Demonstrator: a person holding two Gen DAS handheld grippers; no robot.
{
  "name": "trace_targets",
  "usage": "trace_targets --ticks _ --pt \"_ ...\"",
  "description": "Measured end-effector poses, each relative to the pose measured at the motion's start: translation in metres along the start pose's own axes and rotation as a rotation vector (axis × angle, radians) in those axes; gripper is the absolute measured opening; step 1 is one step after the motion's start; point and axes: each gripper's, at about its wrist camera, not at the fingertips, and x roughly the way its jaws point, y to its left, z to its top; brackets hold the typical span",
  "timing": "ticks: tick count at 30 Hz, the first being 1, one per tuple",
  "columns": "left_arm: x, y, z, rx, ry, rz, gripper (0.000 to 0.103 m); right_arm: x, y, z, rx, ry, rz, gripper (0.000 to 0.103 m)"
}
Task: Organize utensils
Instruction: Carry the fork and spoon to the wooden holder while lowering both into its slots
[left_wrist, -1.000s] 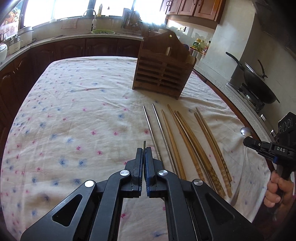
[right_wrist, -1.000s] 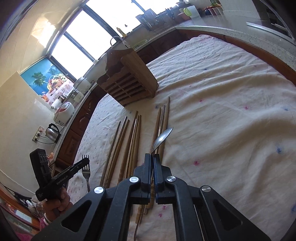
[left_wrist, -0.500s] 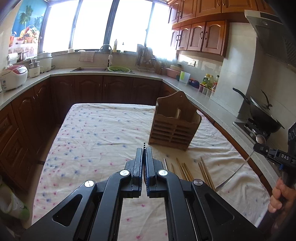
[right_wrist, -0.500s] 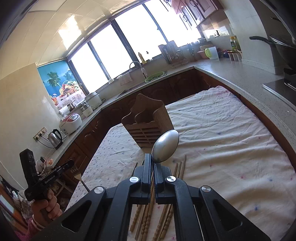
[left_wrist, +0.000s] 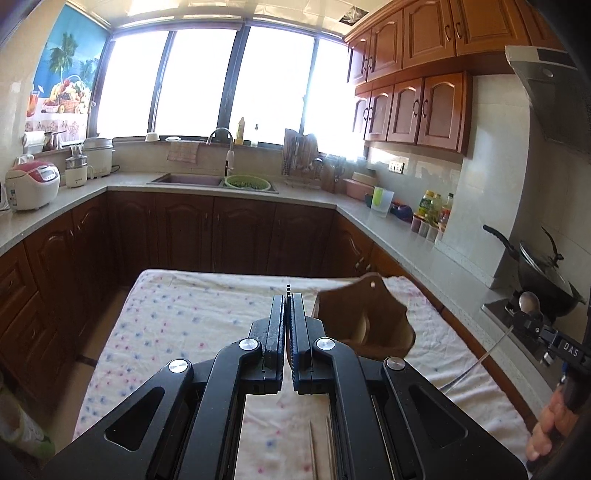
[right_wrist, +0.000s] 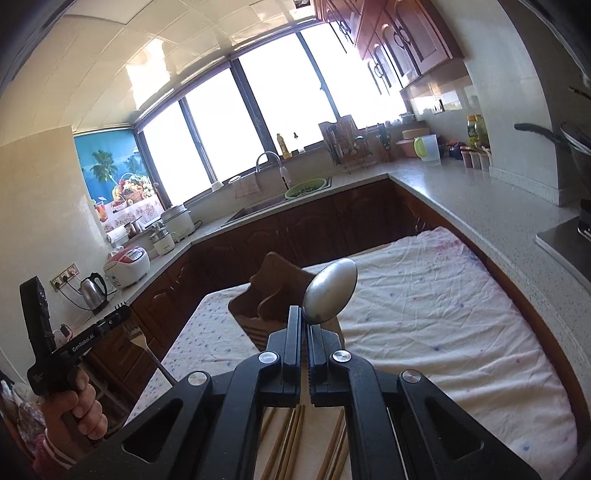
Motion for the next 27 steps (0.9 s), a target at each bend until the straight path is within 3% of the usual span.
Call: trace_targets --ticks 6,11,17,27 --pt "0.046 -0.021 0.039 0.052 -0.095 0.075 0.002 0.027 0.014 0.044 -0.089 -0.101 -0.032 0.002" --pt "0.09 -0.035 0.041 0.092 -0.121 0.138 0.002 0.063 0.027 0.055 -0.164 -0.117 -0.064 0.002" --pt "0.137 -0.047 0.022 0.137 -0.054 0.142 0.002 0.111 0.028 0.035 -0.212 -0.045 -0.09 0.002" --pt "0.167 -0.056 -0.017 0.176 0.054 0.09 0.002 0.151 0.006 0.002 -0.181 0.074 -0.088 0.002"
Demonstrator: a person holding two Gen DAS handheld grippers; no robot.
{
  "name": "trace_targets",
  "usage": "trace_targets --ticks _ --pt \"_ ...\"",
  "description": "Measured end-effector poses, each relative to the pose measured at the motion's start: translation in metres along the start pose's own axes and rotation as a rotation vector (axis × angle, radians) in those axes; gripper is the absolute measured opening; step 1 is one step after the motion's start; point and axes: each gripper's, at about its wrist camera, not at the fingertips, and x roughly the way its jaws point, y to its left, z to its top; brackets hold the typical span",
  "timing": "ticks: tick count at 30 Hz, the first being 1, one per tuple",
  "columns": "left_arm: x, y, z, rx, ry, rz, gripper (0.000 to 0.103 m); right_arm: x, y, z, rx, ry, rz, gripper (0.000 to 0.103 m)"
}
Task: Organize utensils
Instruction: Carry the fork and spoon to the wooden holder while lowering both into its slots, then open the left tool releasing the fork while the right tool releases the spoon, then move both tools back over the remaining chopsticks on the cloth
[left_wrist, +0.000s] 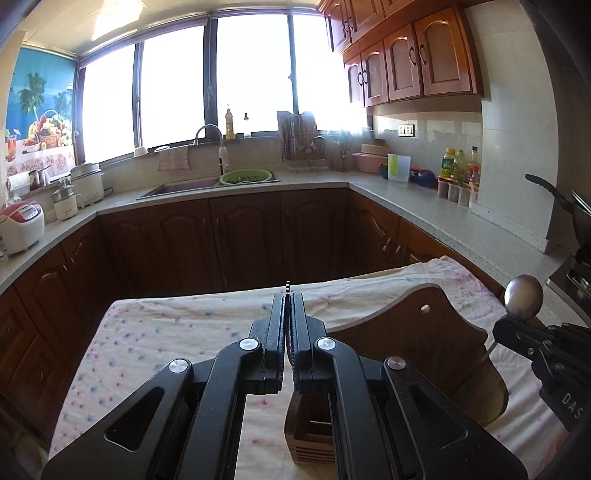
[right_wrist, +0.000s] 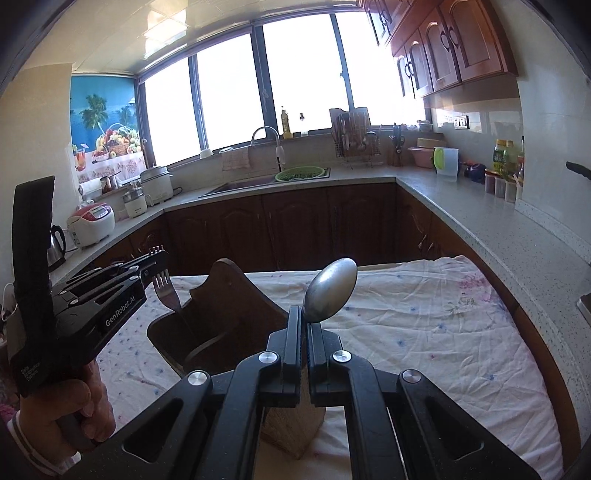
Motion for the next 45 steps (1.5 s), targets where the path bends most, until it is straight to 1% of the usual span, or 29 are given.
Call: trace_targets --ticks 4,14,16,17,19,20,21,22,23,24,25,26,27,28,29,31,34,41,45 --pt "0.003 -0.005 -0.004 0.012 0.017 -0.017 0.002 0.01 -0.004 -0.006 0.016 0.041 0.023 0.002" --pt "0.004 -0.006 -0.001 0.013 0.038 -0.041 0.004 0.011 -0.005 -0.006 0.041 0.051 0.037 0.003" --pt "0.0 -0.004 0.001 0.004 0.034 -0.046 0.004 0.008 -0.005 -0.007 0.048 0.045 0.042 0.007" --pt "-0.003 -0.003 0.003 -0.001 0.033 -0.051 0.004 0.006 -0.007 -0.006 0.055 0.044 0.04 0.008" --pt "-0.01 0.001 0.006 -0.016 0.028 -0.059 0.012 0.002 -0.01 -0.004 0.074 0.04 0.043 0.01" --pt "-0.015 0.003 0.007 -0.023 0.019 -0.054 0.022 -0.001 -0.013 -0.004 0.086 0.035 0.045 0.014" --pt "-0.02 0.006 0.008 -0.03 0.01 -0.045 0.036 -0.004 -0.016 -0.002 0.098 0.029 0.046 0.025" --pt "-0.025 0.01 0.009 -0.041 0.001 -0.038 0.044 -0.008 -0.018 -0.001 0.109 0.022 0.047 0.035" --pt "-0.031 0.014 0.009 -0.054 -0.007 -0.032 0.056 -0.012 -0.02 -0.001 0.119 0.013 0.046 0.039" --pt "-0.037 0.019 0.008 -0.066 -0.015 -0.027 0.06 -0.017 -0.022 0.0 0.131 0.005 0.047 0.043" --pt "-0.042 0.023 0.008 -0.077 -0.019 -0.02 0.062 -0.022 -0.025 0.0 0.144 -0.002 0.049 0.044" --pt "-0.047 0.028 0.006 -0.088 -0.016 -0.014 0.07 -0.028 -0.026 -0.001 0.157 -0.008 0.054 0.046" --pt "-0.053 0.033 0.004 -0.102 -0.014 -0.007 0.078 -0.034 -0.029 -0.001 0.17 -0.016 0.057 0.053" --pt "-0.059 0.037 0.001 -0.115 -0.017 0.002 0.08 -0.04 -0.03 -0.003 0.18 -0.026 0.058 0.063" --pt "-0.066 0.042 -0.003 -0.126 -0.017 0.006 0.081 -0.047 -0.032 -0.005 0.191 -0.037 0.061 0.068" --pt "-0.078 0.051 -0.013 -0.146 -0.001 0.006 0.084 -0.06 -0.033 -0.009 0.207 -0.055 0.064 0.086" --pt "-0.096 0.062 -0.032 -0.18 0.029 0.005 0.084 -0.082 -0.034 -0.02 0.222 -0.083 0.067 0.098" --pt "-0.14 0.077 -0.078 -0.268 0.087 -0.005 0.085 -0.125 -0.031 -0.057 0.25 -0.072 0.049 0.099" --pt "-0.159 0.077 -0.098 -0.284 0.108 -0.007 0.085 -0.144 -0.026 -0.08 0.238 -0.054 0.021 0.099"
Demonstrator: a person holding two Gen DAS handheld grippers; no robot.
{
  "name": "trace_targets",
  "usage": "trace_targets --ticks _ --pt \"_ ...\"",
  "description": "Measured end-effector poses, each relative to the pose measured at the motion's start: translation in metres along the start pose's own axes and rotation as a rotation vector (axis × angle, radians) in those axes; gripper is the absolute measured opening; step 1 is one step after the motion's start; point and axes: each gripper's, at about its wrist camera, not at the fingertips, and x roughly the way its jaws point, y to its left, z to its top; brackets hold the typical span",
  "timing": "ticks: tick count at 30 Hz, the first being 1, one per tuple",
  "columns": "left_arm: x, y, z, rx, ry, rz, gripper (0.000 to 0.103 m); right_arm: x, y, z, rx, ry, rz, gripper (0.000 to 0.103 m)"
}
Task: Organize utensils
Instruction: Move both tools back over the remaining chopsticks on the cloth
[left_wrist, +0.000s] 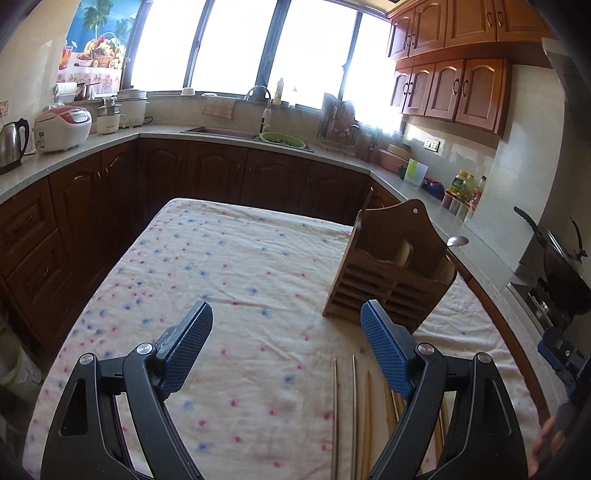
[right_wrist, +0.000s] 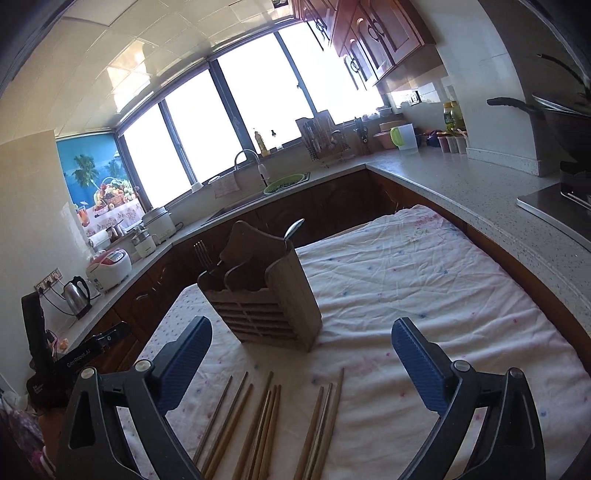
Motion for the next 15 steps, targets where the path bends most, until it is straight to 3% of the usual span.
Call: trace_targets --ticks 7,15 --pt "-0.016 0.005 -0.036 0.002 0.051 -0.001 0.085 -0.02 -0.002 -0.031 -0.003 0.042 -0.029 0.099" --pt "-0.008 0.0 -0.064 0.021 0.143 0.007 0.085 -0.014 -0.01 -0.06 0.004 0.128 -0.055 0.099"
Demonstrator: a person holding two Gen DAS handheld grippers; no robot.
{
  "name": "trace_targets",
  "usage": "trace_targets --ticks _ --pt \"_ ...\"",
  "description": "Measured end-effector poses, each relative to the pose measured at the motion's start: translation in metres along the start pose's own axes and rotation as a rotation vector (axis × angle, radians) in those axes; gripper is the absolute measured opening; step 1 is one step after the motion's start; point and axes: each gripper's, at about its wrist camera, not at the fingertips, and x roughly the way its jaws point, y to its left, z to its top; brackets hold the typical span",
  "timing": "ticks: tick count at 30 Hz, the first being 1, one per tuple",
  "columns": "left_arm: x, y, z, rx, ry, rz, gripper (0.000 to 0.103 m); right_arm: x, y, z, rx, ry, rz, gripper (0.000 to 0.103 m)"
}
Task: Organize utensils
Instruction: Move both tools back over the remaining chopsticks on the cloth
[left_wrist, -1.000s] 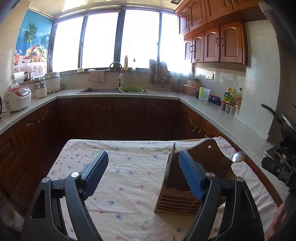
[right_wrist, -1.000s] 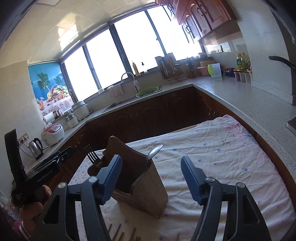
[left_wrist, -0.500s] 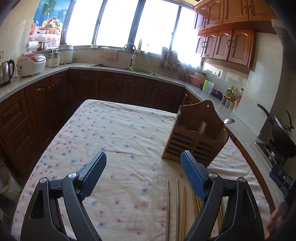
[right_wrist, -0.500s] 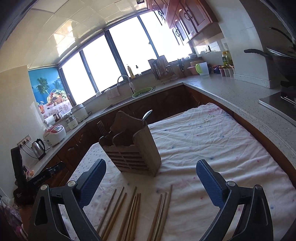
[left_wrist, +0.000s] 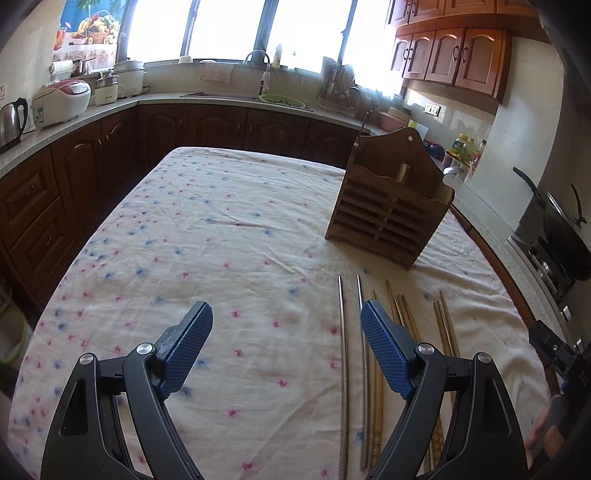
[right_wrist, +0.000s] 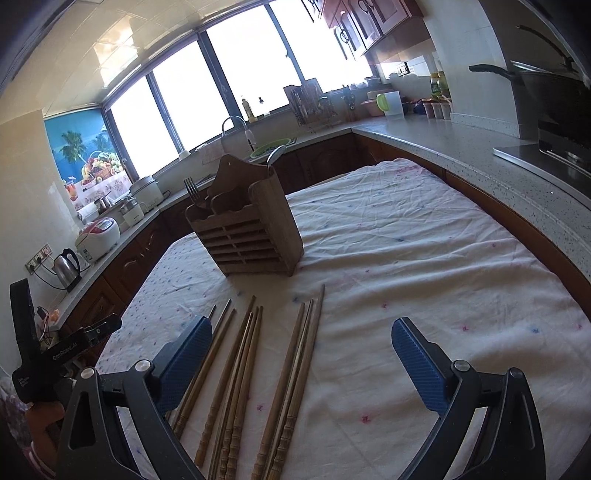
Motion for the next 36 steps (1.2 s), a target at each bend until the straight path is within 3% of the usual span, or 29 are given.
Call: trace_targets --ticks 17,25,28,32,36 --pt "0.033 -0.012 -0.006 0.039 0.111 0.009 0.084 0.024 -0.003 -0.007 0.011 0.064 -0.019 0.097" --pt "0.06 -0.023 0.011 0.065 0.145 -0.002 0.077 0.06 -0.007 0.002 0.0 0.146 -0.049 0.057" --pt "0.075 -0.031 0.016 0.093 0.176 -0.008 0.069 0.075 -0.009 0.005 0.002 0.176 -0.046 0.047" --pt "0.097 -0.038 0.018 0.109 0.232 -0.028 0.054 0.095 -0.01 0.008 -0.004 0.219 -0.056 0.042" --pt "0.116 -0.043 0.021 0.125 0.276 -0.047 0.044 0.116 -0.014 0.007 -0.013 0.27 -0.08 0.028"
